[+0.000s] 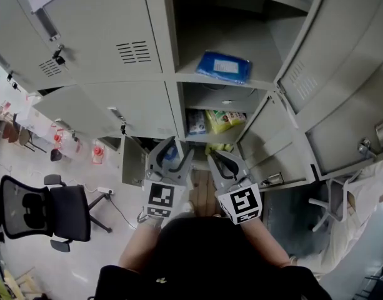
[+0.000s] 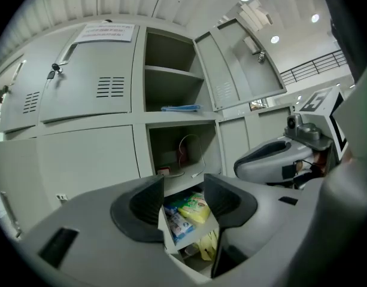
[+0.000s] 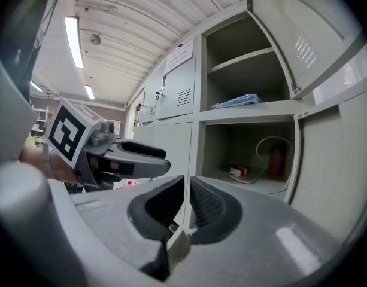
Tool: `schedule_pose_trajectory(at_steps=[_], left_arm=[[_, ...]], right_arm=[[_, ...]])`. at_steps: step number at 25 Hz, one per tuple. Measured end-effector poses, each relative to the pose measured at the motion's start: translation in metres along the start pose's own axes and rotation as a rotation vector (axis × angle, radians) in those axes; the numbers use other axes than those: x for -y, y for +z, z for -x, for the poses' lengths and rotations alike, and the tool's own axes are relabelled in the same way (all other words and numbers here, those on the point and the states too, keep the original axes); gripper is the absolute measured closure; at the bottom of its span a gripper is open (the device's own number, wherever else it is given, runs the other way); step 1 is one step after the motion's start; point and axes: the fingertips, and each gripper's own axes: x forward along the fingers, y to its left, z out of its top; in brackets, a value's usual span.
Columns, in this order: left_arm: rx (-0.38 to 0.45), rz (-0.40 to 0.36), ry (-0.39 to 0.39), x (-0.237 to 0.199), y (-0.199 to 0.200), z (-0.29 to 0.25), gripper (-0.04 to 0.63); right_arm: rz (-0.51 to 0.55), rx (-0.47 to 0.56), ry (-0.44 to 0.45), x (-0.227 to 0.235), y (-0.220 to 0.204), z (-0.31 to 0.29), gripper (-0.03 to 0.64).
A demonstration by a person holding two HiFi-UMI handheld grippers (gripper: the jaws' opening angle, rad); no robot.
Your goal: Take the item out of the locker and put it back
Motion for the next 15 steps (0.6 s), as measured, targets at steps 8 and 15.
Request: schedule_pose_trajectory(at_steps=[8,15], left_arm=[[-0.010,0.049,0.049,-0.007,-0.032,0.029,0.480],[-0.001,0.119,0.064,-0.016,-0.046,0.043,0.554]], right_arm=[[0.005,0.008,0.035,-0.008,-0.005,-0.004,0.592],[-0.006,-0.003,0.057,-0.013,-0.007,-0.001,0.592]])
